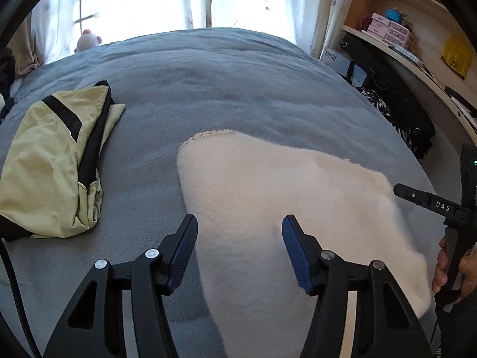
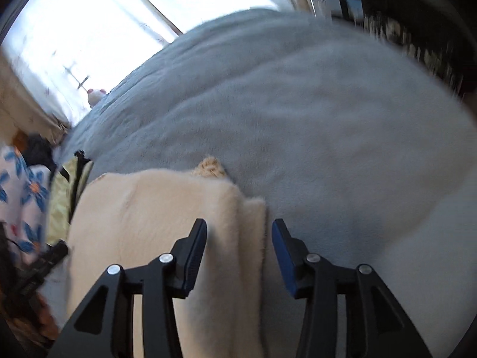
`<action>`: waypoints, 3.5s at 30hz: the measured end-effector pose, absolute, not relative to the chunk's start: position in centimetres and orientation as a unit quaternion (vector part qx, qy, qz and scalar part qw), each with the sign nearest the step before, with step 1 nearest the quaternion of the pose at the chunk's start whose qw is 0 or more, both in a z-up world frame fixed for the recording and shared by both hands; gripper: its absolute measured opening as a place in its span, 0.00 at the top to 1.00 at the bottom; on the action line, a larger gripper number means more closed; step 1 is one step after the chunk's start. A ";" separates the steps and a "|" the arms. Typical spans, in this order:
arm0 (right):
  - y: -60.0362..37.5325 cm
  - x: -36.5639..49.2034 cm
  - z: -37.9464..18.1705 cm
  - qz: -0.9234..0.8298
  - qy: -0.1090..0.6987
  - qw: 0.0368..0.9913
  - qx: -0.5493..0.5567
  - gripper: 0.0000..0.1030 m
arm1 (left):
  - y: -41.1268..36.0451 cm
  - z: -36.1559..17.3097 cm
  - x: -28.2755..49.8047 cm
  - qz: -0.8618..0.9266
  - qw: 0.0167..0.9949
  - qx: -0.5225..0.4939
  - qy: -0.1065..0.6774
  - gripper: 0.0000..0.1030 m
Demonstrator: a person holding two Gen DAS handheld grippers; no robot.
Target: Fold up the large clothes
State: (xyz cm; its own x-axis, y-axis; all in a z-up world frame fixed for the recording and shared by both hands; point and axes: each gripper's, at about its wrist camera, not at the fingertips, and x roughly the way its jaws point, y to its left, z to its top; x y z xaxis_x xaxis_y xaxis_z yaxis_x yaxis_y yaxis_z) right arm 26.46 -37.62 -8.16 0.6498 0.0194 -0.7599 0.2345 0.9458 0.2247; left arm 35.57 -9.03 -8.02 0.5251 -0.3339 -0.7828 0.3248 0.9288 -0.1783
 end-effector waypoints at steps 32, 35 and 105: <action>-36.0 20.1 -7.4 0.003 0.455 0.868 0.199 0.90 | -9.5 -5.7 27.0 -0.170 0.857 0.026 0.486 0.50; -35.5 18.6 -6.5 0.002 0.455 0.867 0.204 0.64 | -8.8 -4.9 26.1 -0.156 0.854 0.023 0.496 0.49; -37.2 25.2 -16.7 0.219 0.502 0.769 0.331 0.42 | -9.5 -16.3 31.5 -0.286 0.751 -0.163 0.572 0.12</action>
